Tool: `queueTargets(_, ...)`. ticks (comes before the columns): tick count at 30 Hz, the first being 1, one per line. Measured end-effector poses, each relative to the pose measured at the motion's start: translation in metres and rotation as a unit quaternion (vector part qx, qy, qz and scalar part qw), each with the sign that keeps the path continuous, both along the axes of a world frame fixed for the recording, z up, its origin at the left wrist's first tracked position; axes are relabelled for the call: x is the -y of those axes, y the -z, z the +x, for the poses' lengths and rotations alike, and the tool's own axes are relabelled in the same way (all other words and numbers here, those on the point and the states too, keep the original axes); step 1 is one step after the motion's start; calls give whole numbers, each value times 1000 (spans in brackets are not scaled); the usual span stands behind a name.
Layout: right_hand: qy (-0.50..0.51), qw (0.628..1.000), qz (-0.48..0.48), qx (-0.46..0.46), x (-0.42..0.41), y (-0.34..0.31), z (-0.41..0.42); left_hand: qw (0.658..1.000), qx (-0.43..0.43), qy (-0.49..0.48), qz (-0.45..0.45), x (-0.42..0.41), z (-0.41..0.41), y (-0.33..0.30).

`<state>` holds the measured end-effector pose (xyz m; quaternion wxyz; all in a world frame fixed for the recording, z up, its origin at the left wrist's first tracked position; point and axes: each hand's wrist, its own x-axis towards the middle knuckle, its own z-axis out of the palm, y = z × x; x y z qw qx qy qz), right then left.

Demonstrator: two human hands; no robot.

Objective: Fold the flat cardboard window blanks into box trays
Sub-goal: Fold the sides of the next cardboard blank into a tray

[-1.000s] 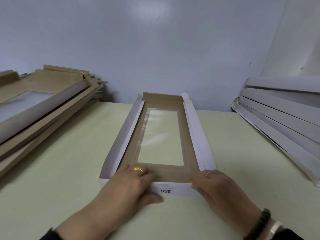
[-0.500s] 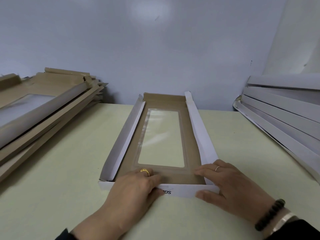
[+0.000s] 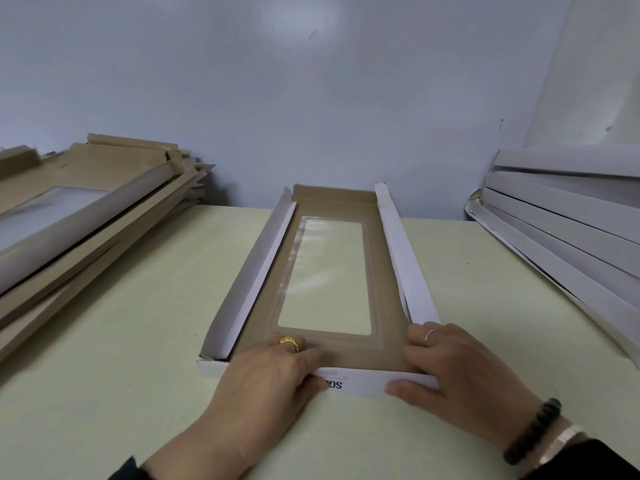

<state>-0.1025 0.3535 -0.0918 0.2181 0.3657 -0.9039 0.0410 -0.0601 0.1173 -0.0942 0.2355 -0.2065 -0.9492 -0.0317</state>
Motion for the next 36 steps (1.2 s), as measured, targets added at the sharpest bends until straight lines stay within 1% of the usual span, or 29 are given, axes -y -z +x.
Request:
queueTargets(4, -9, 998, -40, -42, -2, 2, 2, 1000, 22, -6, -2, 0, 1, -2)
queueTargets(7, -20, 997, -43, -66, -1, 3, 4, 1000, 30, -6, -7, -1, 1, -4)
queueTargets(10, -23, 996, -55, -69, 2, 4, 7, 999, 52, -6, 1, -1, 3, -4)
queueTargets(14, -31, 995, -44, -82, 3, 9, 7, 997, 79, -11, 7, 3, 0, -7)
queueTargets(16, -21, 995, -49, -86, 0, 9, 5, 996, 85, -3, 4, 9, -3, -8)
queueTargets(18, -2, 995, -47, -90, -8, 9, 1, 998, 65, -3, 0, 20, -4, -12)
queueTargets(20, 19, 995, -44, -93, -16, 9, -2, 992, 125, -4, 34, 35, -6, -10)
queueTargets(21, 27, 995, -43, -92, -19, 10, -3, 990, 130, 8, 48, 43, -8, -7)
queueTargets(24, 42, 994, -33, -92, -20, 11, -4, 989, 145, 16, 32, 54, -8, -8)
queueTargets(25, 44, 994, -32, -90, -20, 12, -4, 991, 129, 26, 21, 56, -8, -9)
queueTargets(28, 48, 995, -33, -85, -20, 13, -4, 997, 43, 36, -52, 56, -9, -12)
queueTargets(30, 51, 995, -31, -79, -20, 12, -4, 997, 32, 31, -67, 57, -10, -14)
queueTargets(32, 52, 995, -31, -73, -20, 13, -5, 998, 45, 26, -39, 60, -10, -9)
queueTargets(34, 53, 996, -35, -64, -20, 13, -5, 997, 69, 22, 29, 61, -10, -5)
queueTargets(36, 52, 996, -50, -55, -21, 14, -5, 988, 128, 9, 91, 59, -10, -2)
